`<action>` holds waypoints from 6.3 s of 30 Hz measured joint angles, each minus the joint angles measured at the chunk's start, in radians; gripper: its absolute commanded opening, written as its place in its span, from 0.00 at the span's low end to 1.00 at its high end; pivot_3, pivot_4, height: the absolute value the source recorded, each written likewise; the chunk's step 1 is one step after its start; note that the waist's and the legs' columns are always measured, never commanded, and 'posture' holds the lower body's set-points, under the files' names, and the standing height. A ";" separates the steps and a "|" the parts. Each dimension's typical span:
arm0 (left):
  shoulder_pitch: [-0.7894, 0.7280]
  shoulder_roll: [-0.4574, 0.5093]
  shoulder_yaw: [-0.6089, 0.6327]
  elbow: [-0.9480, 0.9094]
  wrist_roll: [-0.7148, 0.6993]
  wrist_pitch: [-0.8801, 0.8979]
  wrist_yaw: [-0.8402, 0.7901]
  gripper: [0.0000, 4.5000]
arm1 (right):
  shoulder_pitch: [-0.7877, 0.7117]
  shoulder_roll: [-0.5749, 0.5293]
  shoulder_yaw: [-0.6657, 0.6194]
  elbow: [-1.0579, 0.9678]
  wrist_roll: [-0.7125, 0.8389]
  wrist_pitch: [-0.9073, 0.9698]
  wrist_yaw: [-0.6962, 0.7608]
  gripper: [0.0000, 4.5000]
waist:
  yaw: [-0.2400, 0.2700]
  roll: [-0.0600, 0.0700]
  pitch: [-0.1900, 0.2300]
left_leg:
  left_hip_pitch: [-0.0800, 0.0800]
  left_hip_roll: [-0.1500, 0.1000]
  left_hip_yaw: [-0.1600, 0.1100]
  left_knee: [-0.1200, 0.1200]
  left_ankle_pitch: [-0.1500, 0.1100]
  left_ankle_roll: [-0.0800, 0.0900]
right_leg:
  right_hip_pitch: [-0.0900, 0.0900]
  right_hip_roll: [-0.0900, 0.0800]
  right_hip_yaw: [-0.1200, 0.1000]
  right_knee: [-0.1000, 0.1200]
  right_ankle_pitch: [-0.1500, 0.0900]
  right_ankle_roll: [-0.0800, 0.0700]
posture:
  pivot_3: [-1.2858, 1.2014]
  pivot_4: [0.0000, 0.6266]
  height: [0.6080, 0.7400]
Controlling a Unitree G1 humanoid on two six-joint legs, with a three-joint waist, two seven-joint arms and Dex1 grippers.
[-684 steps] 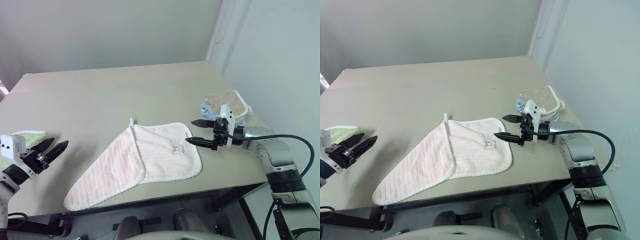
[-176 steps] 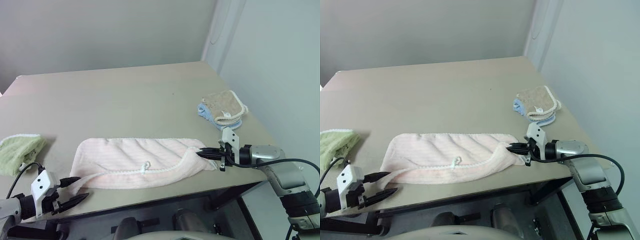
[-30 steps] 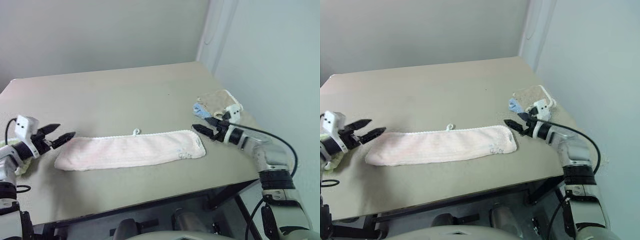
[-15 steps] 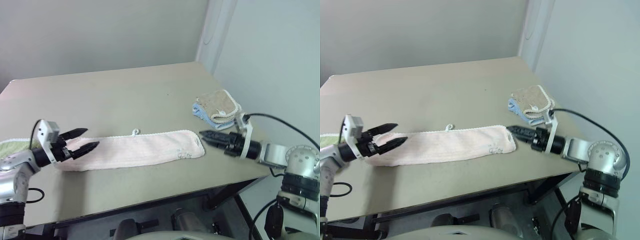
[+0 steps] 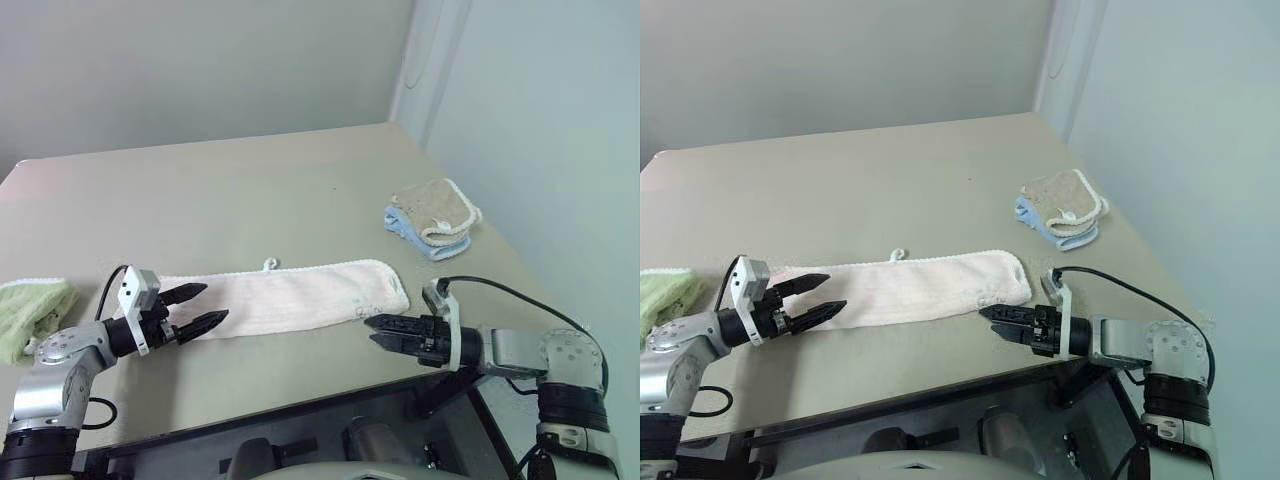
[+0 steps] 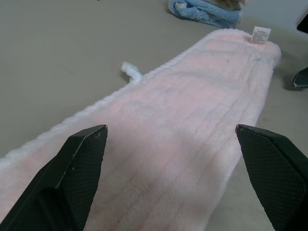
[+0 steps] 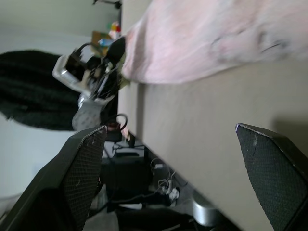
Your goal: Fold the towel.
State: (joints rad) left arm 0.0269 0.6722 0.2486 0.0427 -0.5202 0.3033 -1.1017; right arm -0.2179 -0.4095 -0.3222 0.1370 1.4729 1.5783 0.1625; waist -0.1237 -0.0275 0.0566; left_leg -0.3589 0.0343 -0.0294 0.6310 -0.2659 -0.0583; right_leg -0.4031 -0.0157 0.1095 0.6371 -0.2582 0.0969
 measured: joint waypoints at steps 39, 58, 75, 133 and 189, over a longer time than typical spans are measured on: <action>-0.010 -0.003 0.015 0.007 -0.014 0.023 0.041 1.00 | -0.062 0.082 -0.089 0.040 -0.072 -0.231 -0.201 0.06 | 0.000 0.007 -0.003 | -0.014 0.007 0.006 -0.001 -0.001 0.003 | -0.006 0.004 0.002 -0.025 0.015 0.005 | 0.52 0.00 1.00; -0.003 0.015 0.047 0.045 -0.013 0.019 0.042 1.00 | -0.109 -0.310 -0.024 -0.034 -0.175 -0.183 0.241 0.00 | 0.002 0.010 -0.002 | -0.014 0.007 0.006 0.000 -0.002 0.003 | -0.006 0.004 0.002 -0.023 0.014 0.004 | 0.52 0.00 1.00; 0.022 0.011 0.057 0.046 -0.012 -0.002 0.064 1.00 | -0.305 -0.279 0.476 -0.270 -0.609 -0.472 0.674 0.00 | 0.004 0.009 -0.002 | -0.015 0.007 0.006 0.000 -0.002 0.003 | -0.008 0.004 0.002 -0.022 0.014 0.004 | 0.52 0.00 1.00; 0.139 0.037 0.206 -0.048 -0.102 0.089 0.083 1.00 | -0.347 0.156 0.554 0.163 -1.088 -1.182 0.931 0.96 | -0.003 0.008 -0.003 | -0.014 0.007 0.002 0.004 -0.001 0.003 | -0.010 0.005 -0.002 -0.007 0.011 0.000 | 0.52 0.00 1.00; 0.440 -0.018 0.514 -0.388 -0.850 0.848 0.620 1.00 | -0.414 0.395 0.514 0.350 -1.225 -1.301 0.824 0.98 | -0.031 0.009 -0.002 | -0.001 0.007 0.000 0.000 -0.002 0.002 | -0.001 0.005 -0.002 -0.007 0.007 -0.003 | 0.52 0.00 1.00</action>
State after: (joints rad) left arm 0.4673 0.6540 0.7630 -0.3455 -1.3705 1.1511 -0.4818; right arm -0.6323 -0.0149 0.1917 0.4867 0.2479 0.2770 0.9867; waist -0.1551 -0.0183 0.0549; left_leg -0.3603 0.0413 -0.0294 0.6314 -0.2676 -0.0567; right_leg -0.4044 -0.0107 0.1072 0.6305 -0.2508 0.0935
